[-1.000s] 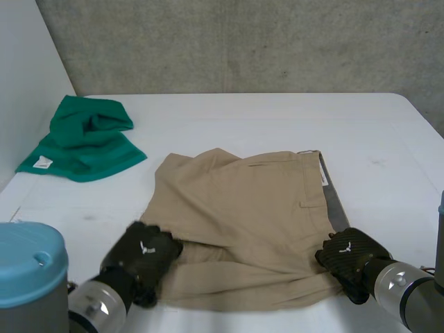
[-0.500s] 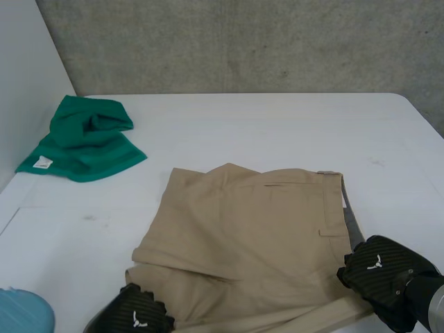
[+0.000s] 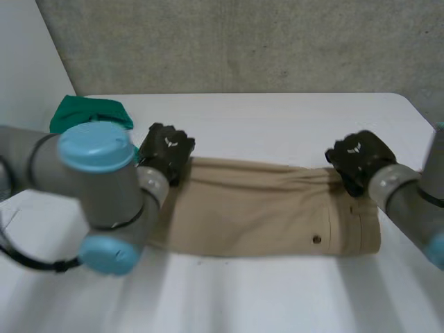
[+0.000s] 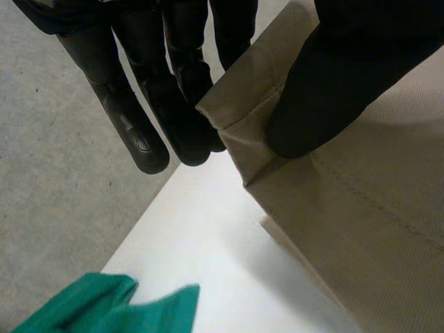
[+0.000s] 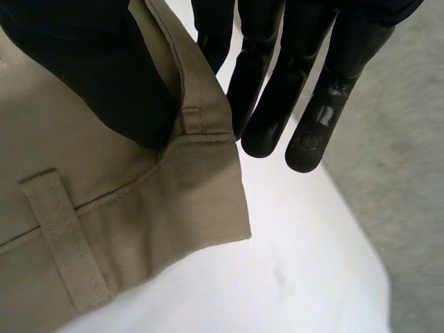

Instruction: Fold the laundry.

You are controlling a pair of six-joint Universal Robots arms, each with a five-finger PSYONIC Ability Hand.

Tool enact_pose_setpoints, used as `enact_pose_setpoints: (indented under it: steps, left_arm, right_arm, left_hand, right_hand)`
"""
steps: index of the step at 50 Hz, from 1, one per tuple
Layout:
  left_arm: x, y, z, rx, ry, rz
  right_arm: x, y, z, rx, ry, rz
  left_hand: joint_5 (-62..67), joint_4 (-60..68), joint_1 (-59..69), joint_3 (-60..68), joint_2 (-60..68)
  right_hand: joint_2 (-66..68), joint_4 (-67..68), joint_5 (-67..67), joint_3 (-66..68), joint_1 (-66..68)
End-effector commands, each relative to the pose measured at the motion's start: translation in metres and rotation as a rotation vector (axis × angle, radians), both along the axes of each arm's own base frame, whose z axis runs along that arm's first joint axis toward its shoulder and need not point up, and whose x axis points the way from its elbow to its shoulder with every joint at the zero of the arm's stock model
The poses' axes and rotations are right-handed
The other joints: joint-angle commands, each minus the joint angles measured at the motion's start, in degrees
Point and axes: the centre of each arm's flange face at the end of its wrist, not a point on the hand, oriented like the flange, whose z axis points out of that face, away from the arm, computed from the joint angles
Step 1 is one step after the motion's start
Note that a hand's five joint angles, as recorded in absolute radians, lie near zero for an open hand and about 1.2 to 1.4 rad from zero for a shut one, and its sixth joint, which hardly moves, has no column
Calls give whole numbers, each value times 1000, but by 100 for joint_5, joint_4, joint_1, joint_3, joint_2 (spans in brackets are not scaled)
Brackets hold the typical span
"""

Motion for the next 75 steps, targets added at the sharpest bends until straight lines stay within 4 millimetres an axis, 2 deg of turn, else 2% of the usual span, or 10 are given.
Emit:
enact_pose_setpoints:
  steps: [1,3,7,17,26,37,42,59,68,75]
  left_arm:
    - [-29,-48,-30,-49,3,19]
    - [-32,-57,-36,-72,-18,34]
    - [-34,-64,-41,-117,-55,46]
    - [-13,-27,-13,-98,-32,73]
    - [20,25,-8,31,58,80]
    - [23,31,-19,48,60,76]
    - [24,31,-20,50,58,76]
    - [28,40,-7,33,75,70]
    - [25,40,-1,19,87,64]
    - [26,39,11,-5,118,72]
  right_arm:
    - [25,-52,-32,-88,1,-13]
    - [31,-62,-41,-107,-3,-10]
    - [40,-81,-53,-140,-9,-45]
    - [15,-40,24,-178,-139,-143]
    - [-28,22,-41,257,-68,-112]
    - [-38,8,-73,170,-112,-124]
    - [-45,-3,-84,185,-113,-141]
    - [-131,-38,-13,3,57,-300]
    - [2,8,26,-192,102,143]
    - [80,86,-6,-138,94,559]
  left_hand:
    - [1352,1122,1404,1177,1139]
    - [354,124,406,179,141]
    - [-5335,-5565,-5283,-5510,-5548]
    - [-5593,-5823,-5541,-5768,-5806]
    - [-5543,-5773,-5491,-5717,-5756]
    - [-5492,-5722,-5440,-5667,-5705]
    - [-5492,-5722,-5440,-5667,-5705]
    - [-5509,-5739,-5457,-5684,-5722]
    - [-5576,-5806,-5524,-5751,-5789]
    - [-5627,-5857,-5575,-5801,-5840]
  right_hand:
    - [1236,1162,1358,1141,2287]
    - [1109,1034,1231,1014,2160]
    - [-5764,-5838,-5642,-5859,-4713]
    - [-5764,-5838,-5642,-5859,-4713]
    - [-5355,-5429,-5233,-5450,-4303]
    - [-4041,-4115,-3919,-4136,-2989]
    - [1222,1148,1344,1127,2274]
    - [1236,1162,1358,1141,2287]
    - [1236,1162,1358,1141,2287]
    - [1236,1162,1358,1141,2287]
